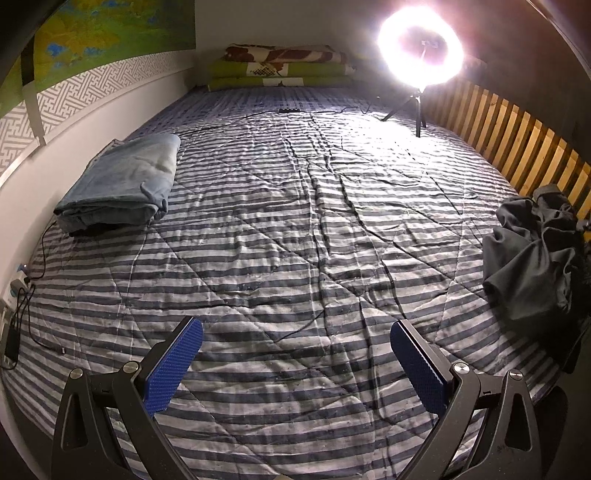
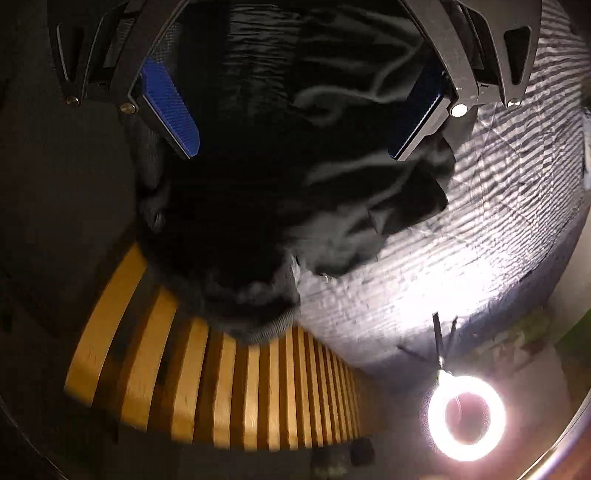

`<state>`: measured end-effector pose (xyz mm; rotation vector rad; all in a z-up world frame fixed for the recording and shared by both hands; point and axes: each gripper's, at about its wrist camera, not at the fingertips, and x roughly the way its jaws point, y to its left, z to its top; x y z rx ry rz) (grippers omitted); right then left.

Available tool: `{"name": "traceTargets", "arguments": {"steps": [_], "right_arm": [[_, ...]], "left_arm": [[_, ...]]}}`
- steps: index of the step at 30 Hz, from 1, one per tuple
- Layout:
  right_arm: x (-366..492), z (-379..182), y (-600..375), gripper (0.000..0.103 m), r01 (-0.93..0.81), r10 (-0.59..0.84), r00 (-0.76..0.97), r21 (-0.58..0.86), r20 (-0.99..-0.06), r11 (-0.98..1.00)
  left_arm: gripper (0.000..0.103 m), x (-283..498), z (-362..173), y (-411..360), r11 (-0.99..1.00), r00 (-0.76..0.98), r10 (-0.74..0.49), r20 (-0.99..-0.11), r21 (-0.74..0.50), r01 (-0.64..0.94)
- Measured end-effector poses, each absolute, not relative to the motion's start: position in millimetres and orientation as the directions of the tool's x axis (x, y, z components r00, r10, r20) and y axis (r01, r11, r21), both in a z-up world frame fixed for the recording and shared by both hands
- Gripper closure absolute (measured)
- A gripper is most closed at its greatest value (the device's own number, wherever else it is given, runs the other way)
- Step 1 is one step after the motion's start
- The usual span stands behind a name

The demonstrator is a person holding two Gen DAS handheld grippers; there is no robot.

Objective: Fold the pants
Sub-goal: 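Move the right tool toward the black clothing pile and close on it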

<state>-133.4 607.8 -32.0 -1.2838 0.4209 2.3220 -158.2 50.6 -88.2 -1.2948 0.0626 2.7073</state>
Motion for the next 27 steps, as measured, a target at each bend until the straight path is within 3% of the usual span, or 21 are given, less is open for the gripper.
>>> {"name": "traceTargets", "arguments": {"steps": [3, 5, 7, 8, 9, 15, 18, 20, 22, 23, 27], "right_arm": [[-142.2, -54.4, 608.0, 0.003, -0.493, 0.163, -0.425, 0.077, -0.89, -0.866], [-145.1, -61.1, 600.9, 0.022, -0.475, 0.135, -0.426, 0.094, -0.894, -0.875], [-150.2, -65.1, 589.6, 0.083, -0.445, 0.126, -0.415, 0.08, -0.901, -0.892], [-152.0, -65.5, 585.3, 0.096, -0.432, 0.108, -0.414, 0.09, -0.904, -0.897], [-154.6, -64.2, 579.3, 0.102, -0.419, 0.077, -0.424, 0.12, -0.902, -0.9], [-153.3, -19.0, 537.1, 0.102, -0.342, 0.052, -0.561, 0.174, -0.826, -0.924], [-153.2, -2.4, 521.8, 0.101, -0.332, 0.106, -0.584, 0.117, -0.805, -0.936], [-155.3, -5.2, 531.1, 0.088, -0.39, 0.145, -0.565, 0.108, -0.812, -0.915], [-159.7, -17.9, 547.9, 0.033, -0.46, 0.171, -0.517, 0.104, -0.839, -0.882], [-162.0, -25.3, 555.3, 0.029, -0.485, 0.188, -0.499, 0.093, -0.846, -0.869], [-176.6, -56.4, 568.5, 0.029, -0.501, 0.229, -0.414, 0.01, -0.881, -0.865]], "left_arm": [[0.0, -154.3, -84.6, 47.0, -0.989, -0.625, 0.115, -0.772, -0.034, -0.14], [0.0, -150.3, -80.9, 44.1, -0.99, -0.633, 0.112, -0.766, -0.031, -0.138], [0.0, -146.4, -76.8, 39.5, -0.991, -0.64, 0.106, -0.761, -0.028, -0.131], [0.0, -144.3, -74.1, 35.7, -0.992, -0.645, 0.103, -0.757, -0.028, -0.125], [0.0, -142.7, -72.1, 32.8, -0.992, -0.649, 0.101, -0.754, -0.029, -0.121], [0.0, -132.1, -58.9, 7.9, -0.996, -0.671, 0.081, -0.737, -0.036, -0.082], [0.0, -126.8, -53.0, -3.0, -0.997, -0.682, 0.077, -0.728, -0.042, -0.067], [0.0, -122.8, -51.2, -10.4, -0.997, -0.687, 0.07, -0.723, -0.042, -0.058], [0.0, -121.5, -52.8, -17.1, -0.998, -0.684, 0.064, -0.727, -0.041, -0.051], [0.0, -121.3, -54.4, -18.9, -0.998, -0.681, 0.062, -0.729, -0.041, -0.048], [0.0, -121.7, -58.3, -22.8, -0.998, -0.672, 0.059, -0.738, -0.045, -0.038]]}}
